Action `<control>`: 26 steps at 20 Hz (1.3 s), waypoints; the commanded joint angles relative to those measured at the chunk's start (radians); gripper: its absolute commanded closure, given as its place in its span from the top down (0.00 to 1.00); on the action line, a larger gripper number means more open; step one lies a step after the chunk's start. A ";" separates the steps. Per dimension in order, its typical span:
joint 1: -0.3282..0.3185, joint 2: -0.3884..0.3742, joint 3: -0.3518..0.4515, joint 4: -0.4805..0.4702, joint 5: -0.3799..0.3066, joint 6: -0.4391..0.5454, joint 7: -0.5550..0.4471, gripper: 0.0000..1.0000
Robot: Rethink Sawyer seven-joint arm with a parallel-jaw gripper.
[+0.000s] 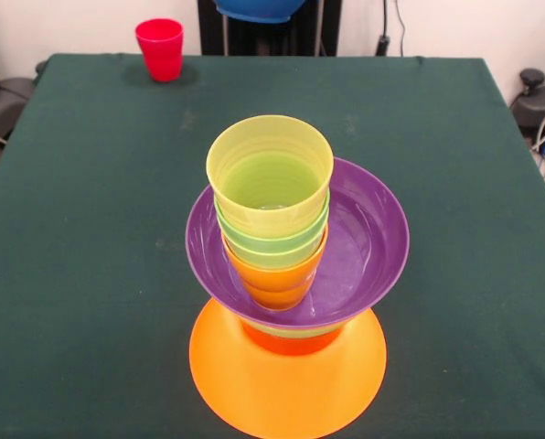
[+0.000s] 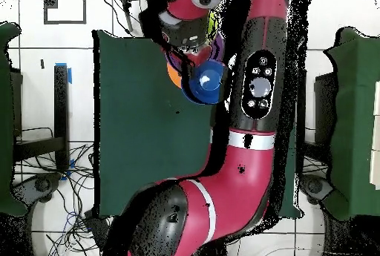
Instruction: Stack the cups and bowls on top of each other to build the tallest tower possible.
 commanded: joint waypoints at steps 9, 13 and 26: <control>-0.038 0.033 0.572 -0.124 -0.595 0.175 -0.181 0.00; -0.057 0.039 0.721 -0.132 -0.752 0.200 -0.208 0.00; -0.105 0.051 1.099 -0.148 -1.191 0.270 -0.306 0.00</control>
